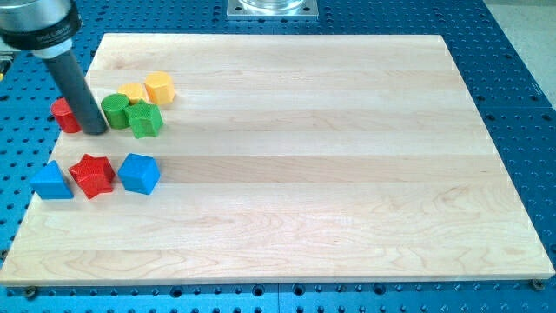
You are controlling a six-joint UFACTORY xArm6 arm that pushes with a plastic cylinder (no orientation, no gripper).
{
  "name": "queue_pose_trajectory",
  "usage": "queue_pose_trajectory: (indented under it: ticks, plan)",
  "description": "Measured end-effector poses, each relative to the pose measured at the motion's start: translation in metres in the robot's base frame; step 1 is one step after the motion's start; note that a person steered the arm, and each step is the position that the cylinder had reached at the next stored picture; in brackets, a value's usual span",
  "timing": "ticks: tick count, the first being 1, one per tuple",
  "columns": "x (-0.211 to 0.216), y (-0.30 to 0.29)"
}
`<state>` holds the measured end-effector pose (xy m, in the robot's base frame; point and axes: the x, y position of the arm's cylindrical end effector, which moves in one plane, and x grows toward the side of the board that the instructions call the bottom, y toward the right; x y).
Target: Move the green circle diagonally bottom right to the hexagon
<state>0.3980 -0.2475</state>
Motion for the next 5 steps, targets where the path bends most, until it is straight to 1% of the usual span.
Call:
queue_pose_trajectory:
  ticks: [1,3,4,5]
  plan:
    - [-0.02,0.027]
    - [-0.033,0.088]
    - [-0.034,0.08]
    - [-0.042,0.041]
